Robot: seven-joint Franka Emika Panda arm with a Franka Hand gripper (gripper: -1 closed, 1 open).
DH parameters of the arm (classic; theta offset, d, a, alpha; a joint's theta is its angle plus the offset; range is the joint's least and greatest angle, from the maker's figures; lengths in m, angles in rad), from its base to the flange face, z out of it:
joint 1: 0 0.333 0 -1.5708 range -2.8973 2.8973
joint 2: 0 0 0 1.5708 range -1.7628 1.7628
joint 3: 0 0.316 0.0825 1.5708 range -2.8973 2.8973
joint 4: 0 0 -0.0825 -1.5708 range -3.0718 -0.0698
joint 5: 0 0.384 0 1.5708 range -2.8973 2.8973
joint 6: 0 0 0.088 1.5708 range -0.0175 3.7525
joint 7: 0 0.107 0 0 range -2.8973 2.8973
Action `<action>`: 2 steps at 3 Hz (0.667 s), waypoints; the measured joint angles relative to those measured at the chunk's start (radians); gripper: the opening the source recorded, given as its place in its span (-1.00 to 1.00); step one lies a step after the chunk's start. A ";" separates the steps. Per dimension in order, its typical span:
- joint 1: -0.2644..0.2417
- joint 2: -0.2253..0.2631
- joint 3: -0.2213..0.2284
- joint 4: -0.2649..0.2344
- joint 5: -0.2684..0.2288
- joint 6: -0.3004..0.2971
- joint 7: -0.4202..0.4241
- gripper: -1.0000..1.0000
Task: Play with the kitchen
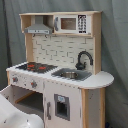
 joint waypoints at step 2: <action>-0.003 0.100 -0.025 -0.156 0.000 -0.017 0.107 1.00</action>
